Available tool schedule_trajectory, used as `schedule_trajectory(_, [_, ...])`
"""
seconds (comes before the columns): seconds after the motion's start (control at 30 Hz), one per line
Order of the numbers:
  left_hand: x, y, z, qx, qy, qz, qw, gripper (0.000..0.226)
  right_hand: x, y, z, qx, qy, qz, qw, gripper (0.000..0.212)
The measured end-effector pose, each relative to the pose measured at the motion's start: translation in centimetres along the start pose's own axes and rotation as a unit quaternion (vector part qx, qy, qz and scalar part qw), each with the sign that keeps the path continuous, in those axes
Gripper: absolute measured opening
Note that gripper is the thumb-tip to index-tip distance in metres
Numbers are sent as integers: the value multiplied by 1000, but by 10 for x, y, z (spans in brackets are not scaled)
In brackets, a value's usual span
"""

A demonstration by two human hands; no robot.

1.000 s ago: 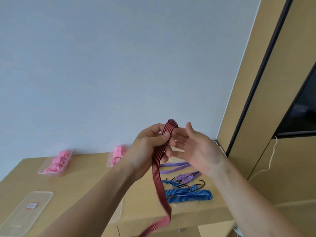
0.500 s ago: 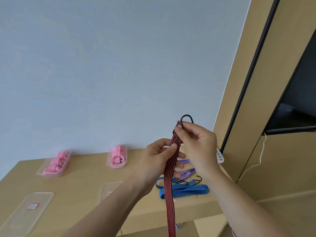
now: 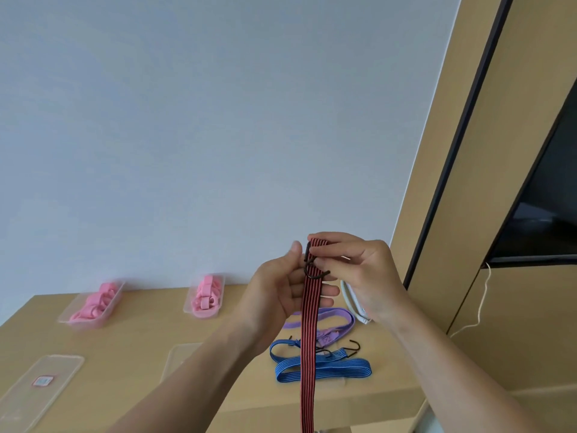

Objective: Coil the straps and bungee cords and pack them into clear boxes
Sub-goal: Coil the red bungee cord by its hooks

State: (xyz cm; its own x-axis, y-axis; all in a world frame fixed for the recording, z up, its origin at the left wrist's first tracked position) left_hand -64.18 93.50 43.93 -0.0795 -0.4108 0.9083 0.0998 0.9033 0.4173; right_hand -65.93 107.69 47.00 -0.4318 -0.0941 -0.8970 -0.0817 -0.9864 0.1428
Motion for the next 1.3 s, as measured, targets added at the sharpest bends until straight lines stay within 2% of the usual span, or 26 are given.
schedule_trajectory(0.1, [-8, 8, 3, -23, 50, 52, 997, 37, -1, -16, 8, -11, -4, -23, 1000, 23])
schedule_trajectory(0.2, [-14, 14, 6, -13, 76, 74, 994, 31, 0, -27, 13, -20, 0, -34, 999, 22])
schedule_trajectory(0.37, [-21, 30, 10, 14, 86, 103, 991, 33, 3, -45, 16, -7, 12, -30, 999, 28])
schedule_trajectory(0.47, [-26, 37, 13, 32, 75, 107, 991, 34, 6, -54, 19, -13, 15, -43, 999, 39])
schedule_trajectory(0.57, [-29, 44, 15, 46, 68, 104, 991, 31, 8, -61, 23, -9, 19, -94, 995, 33])
schedule_trajectory(0.67, [-33, 48, 18, 63, 58, 103, 991, 30, 7, -66, 29, -17, -11, -178, 984, 17])
schedule_trajectory(0.87, [-44, 40, 22, 150, 27, 133, 979, 12, 5, -65, 27, 8, -87, -226, 970, 17])
schedule_trajectory(1.03, [-50, 35, 21, 186, -5, 196, 963, 28, 4, -64, 22, 43, -192, -261, 945, 13])
schedule_trajectory(1.17, [-45, 35, 21, 166, -26, 133, 977, 23, 8, -65, 18, 82, -278, -248, 924, 12])
schedule_trajectory(1.3, [-44, 37, 21, 149, -69, 31, 986, 38, 8, -63, 10, 91, -342, -241, 904, 11])
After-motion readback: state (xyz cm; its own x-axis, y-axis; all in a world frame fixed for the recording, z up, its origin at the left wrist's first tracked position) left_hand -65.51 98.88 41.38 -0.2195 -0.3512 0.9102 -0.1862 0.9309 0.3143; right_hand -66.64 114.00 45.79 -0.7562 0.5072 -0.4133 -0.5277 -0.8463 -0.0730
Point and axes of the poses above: each hand's wrist, its own z-axis towards the middle knuckle, its own y-axis out of the palm, x = y × z, the point moved 4 cm from there along z, towards the middle knuckle, and after that the axes turned 14 degrees about x, right-handed, at the moved point
